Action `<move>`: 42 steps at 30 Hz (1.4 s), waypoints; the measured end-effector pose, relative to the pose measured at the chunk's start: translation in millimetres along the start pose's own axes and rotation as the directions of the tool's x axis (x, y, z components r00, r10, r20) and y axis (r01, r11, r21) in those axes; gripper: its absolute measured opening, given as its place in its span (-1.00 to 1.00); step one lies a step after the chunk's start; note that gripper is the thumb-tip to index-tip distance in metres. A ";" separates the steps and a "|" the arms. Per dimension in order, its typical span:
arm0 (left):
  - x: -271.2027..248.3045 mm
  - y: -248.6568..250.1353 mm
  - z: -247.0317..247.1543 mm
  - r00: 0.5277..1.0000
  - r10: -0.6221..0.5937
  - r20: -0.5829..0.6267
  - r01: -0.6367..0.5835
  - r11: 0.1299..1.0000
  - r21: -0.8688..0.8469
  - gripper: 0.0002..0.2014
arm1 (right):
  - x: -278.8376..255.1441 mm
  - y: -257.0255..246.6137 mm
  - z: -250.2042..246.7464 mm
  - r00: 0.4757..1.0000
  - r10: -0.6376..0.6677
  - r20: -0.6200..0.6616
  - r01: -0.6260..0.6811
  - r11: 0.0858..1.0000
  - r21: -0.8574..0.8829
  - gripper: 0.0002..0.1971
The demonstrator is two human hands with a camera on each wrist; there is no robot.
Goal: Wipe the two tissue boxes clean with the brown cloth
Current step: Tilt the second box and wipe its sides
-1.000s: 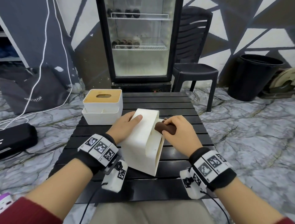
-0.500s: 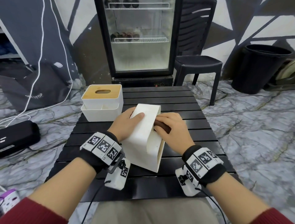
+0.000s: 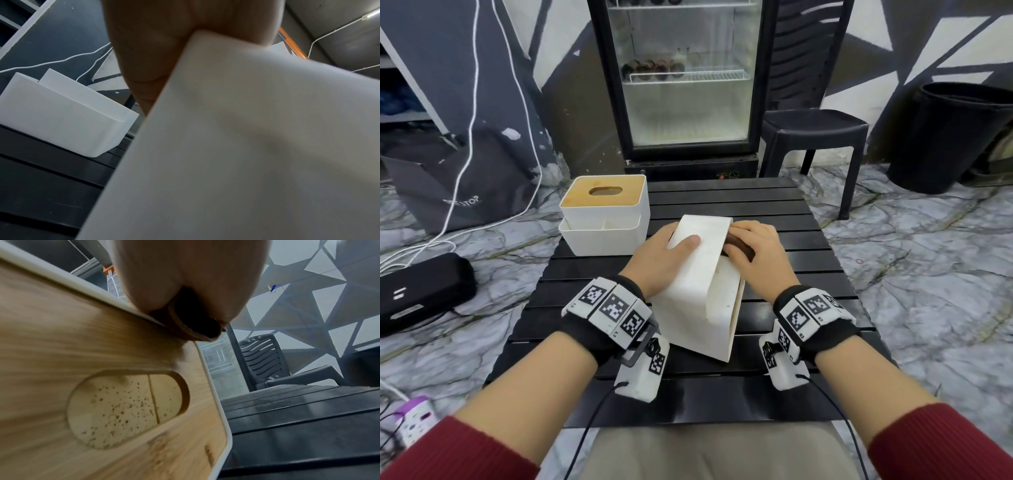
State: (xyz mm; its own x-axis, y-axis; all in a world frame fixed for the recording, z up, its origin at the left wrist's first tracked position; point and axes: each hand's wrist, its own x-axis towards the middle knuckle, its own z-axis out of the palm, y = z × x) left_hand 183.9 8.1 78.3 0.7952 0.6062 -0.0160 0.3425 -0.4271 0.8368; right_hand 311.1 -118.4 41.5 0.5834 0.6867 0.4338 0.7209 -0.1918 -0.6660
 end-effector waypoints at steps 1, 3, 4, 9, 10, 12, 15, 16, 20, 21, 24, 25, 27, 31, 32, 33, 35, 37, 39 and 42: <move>-0.1 0.6 0.4 1.000 -0.002 0.002 0.002 1.000 0.008 -0.64 | -0.6 -0.4 0.5 1.000 0.006 -0.004 -0.006 1.000 0.002 -0.72; -0.4 1.2 0.9 1.000 -0.004 0.004 0.004 1.000 0.025 -0.61 | -3.0 -1.9 0.6 1.000 0.006 -0.003 -0.006 1.000 -0.004 -0.71; -0.4 1.4 1.4 1.000 -0.003 0.004 0.003 1.000 0.031 -0.60 | -4.5 -2.9 0.1 1.000 0.002 0.006 -0.002 1.000 -0.012 -0.70; -1.2 2.5 3.0 1.000 0.001 -0.018 0.000 0.999 0.047 -0.61 | -19.7 -9.4 -2.7 0.999 -0.019 0.049 0.019 1.000 -0.009 -0.63; -1.1 2.6 3.3 1.000 0.000 -0.019 0.001 0.999 0.051 -0.60 | -23.6 -10.8 -2.2 0.998 -0.031 0.049 0.032 0.999 -0.008 -0.62; -1.4 3.1 3.5 1.000 0.001 -0.017 0.000 0.999 0.054 -0.60 | -31.4 -13.7 -0.4 0.998 -0.052 0.041 0.052 0.999 0.004 -0.62; -1.8 3.1 3.0 1.000 0.004 0.001 -0.004 0.999 0.052 -0.59 | -40.6 -15.8 0.6 0.998 -0.058 0.021 0.058 0.998 0.022 -0.61; -2.2 3.1 2.7 1.000 0.000 0.007 0.000 0.998 0.056 -0.58 | -42.5 -16.1 0.4 0.998 -0.056 0.016 0.056 0.998 0.027 -0.61; -2.6 2.9 2.5 1.000 -0.009 0.017 0.008 0.998 0.060 -0.57 | -41.1 -13.8 -1.5 0.998 -0.053 0.028 0.052 0.998 0.036 -0.62; -3.0 3.2 2.9 1.000 -0.007 0.011 0.007 0.998 0.055 -0.57 | -39.5 -12.8 -1.7 0.998 -0.052 0.030 0.050 0.998 0.042 -0.62; -2.9 3.9 3.4 1.000 0.000 0.005 0.000 0.999 0.043 -0.57 | -33.9 -9.5 -2.0 0.998 -0.047 0.036 0.046 0.998 0.047 -0.62; -2.7 4.0 3.4 1.000 0.000 0.010 0.000 0.999 0.043 -0.57 | -32.4 -8.1 -2.0 0.998 -0.043 0.038 0.041 0.998 0.050 -0.62; -2.4 4.0 3.3 1.000 -0.004 0.018 0.003 0.999 0.038 -0.55 | -28.5 -5.4 -2.1 0.999 -0.027 0.040 0.025 0.998 0.061 -0.63; -1.4 2.4 3.3 1.000 -0.005 0.026 0.005 1.000 0.000 -0.52 | -18.1 0.6 -2.4 0.999 -0.002 0.046 -0.001 0.998 0.064 -0.63; -0.8 2.0 3.5 1.000 -0.003 0.028 0.003 1.000 -0.009 -0.52 | -15.0 2.2 -2.4 0.999 0.003 0.044 -0.006 0.998 0.063 -0.63; -0.6 2.1 3.8 1.000 -0.001 0.028 0.002 1.000 -0.023 -0.51 | -12.2 3.6 -2.4 0.999 0.009 0.041 -0.012 0.998 0.062 -0.63; 0.5 2.7 4.5 1.000 0.009 0.025 -0.008 0.999 -0.038 -0.55 | -6.3 5.3 -1.6 0.999 0.018 0.035 -0.020 0.999 0.051 -0.63; 3.0 3.8 5.9 0.999 0.030 0.019 -0.030 0.999 -0.033 -0.71 | -0.5 6.2 -0.6 0.999 0.027 0.035 -0.028 0.999 0.033 -0.64; 6.4 5.7 7.1 0.999 0.037 0.006 -0.037 0.999 -0.038 -0.84 | 4.7 6.8 -0.9 0.998 0.033 0.054 -0.035 0.999 0.025 -0.64; 10.3 8.2 8.6 1.000 0.028 -0.007 -0.028 0.999 -0.034 -0.82 | 9.5 7.7 -5.9 0.993 0.036 0.110 -0.037 0.999 0.010 -0.63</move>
State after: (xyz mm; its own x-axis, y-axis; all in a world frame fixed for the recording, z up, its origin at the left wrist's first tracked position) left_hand 199.3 5.1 80.3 0.8007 0.5989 0.0109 0.3029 -0.4206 0.8552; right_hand 324.4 -117.4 44.1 0.5642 0.7525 0.3398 0.6949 -0.2104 -0.6877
